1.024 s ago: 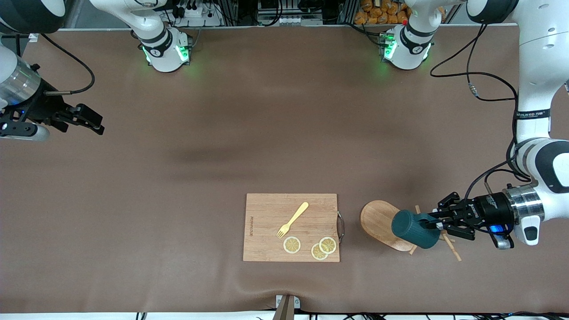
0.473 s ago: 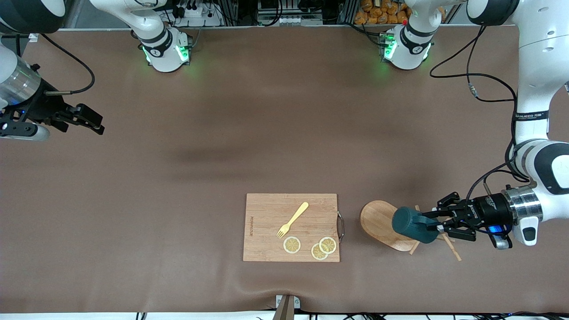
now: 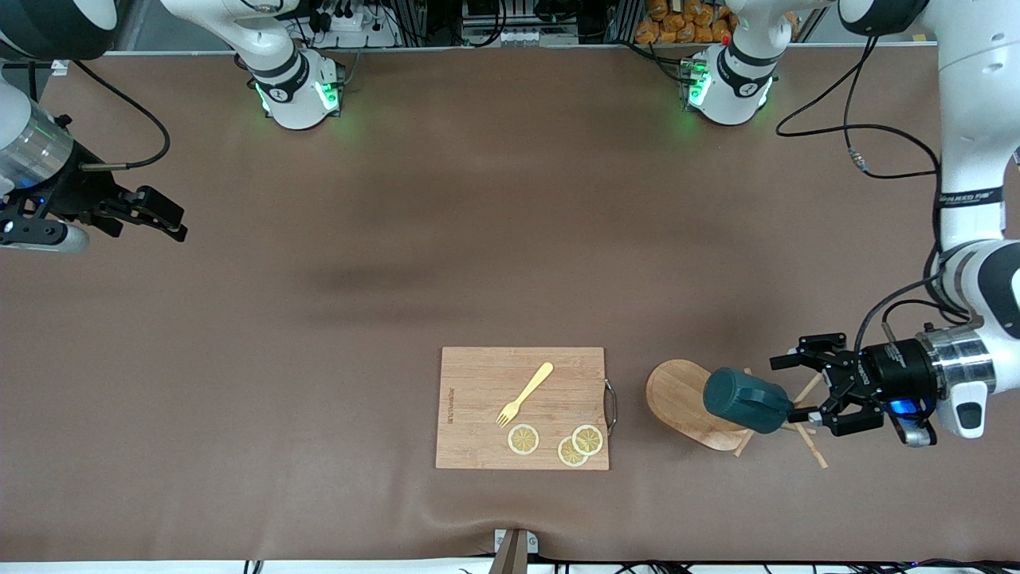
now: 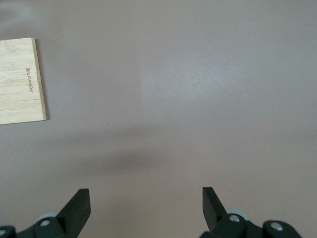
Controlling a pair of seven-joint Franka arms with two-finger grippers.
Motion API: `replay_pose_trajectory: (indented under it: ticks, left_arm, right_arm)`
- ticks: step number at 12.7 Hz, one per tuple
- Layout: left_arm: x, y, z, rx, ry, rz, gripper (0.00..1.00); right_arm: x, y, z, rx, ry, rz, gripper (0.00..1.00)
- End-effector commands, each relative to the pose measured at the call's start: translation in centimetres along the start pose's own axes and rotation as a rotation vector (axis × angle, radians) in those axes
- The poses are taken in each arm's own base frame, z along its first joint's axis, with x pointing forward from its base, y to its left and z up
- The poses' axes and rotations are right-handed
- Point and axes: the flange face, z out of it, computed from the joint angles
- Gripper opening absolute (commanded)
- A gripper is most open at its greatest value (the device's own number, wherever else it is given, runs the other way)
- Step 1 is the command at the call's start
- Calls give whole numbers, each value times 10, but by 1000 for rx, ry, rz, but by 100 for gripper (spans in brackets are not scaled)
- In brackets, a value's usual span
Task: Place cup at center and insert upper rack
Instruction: 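Open the left gripper and pull it back from the mug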
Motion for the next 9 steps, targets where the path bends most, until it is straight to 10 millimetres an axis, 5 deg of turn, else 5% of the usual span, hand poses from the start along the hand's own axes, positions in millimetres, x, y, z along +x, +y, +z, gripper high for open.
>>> replay_pose_trajectory:
  ticks: [1, 9]
  left_arm:
    - [-46, 10, -7, 86, 61, 41, 100]
    - [-142, 17, -25, 330, 179, 168, 100]
  right_arm:
    - [-3, 0, -4, -12, 5, 1, 100]
    - [-4, -4, -6, -11, 6, -5, 100]
